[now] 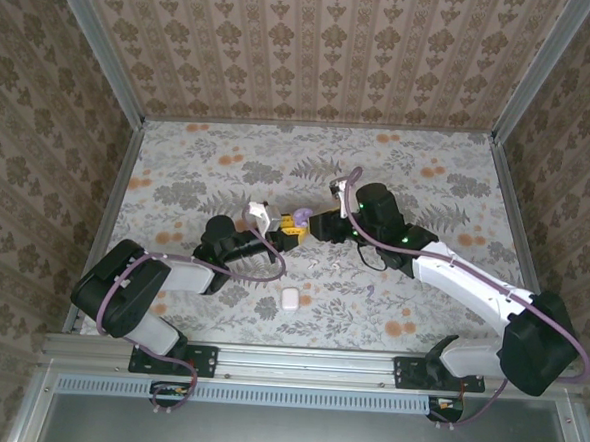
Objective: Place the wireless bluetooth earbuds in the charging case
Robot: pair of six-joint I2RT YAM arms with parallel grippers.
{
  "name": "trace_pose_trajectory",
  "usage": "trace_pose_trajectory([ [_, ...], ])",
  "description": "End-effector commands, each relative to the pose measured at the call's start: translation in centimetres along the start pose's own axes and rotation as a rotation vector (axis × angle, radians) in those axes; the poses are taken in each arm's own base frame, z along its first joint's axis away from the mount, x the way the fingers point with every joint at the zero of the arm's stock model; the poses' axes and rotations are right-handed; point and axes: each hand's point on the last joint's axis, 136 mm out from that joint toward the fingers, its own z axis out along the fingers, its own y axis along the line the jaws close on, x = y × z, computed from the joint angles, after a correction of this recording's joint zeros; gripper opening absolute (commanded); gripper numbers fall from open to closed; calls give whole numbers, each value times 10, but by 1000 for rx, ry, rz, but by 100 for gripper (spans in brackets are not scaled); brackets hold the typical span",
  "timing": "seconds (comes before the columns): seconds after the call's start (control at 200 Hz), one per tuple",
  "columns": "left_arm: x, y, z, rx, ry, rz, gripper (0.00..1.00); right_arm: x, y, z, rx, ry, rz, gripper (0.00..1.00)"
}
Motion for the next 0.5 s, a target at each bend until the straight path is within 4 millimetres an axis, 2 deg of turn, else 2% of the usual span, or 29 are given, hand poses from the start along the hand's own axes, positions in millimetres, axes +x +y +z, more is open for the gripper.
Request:
trace_pose_trajectory([
  [0.0, -17, 0, 3, 8, -52, 21, 10, -1, 4, 3, -5, 14, -1, 46],
  [0.195, -17, 0, 3, 8, -53, 20, 10, -5, 3, -1, 4, -10, -1, 47],
  [0.495, -18, 0, 3, 13, -54, 18, 10, -12, 8, -37, -31, -125, -52, 48],
])
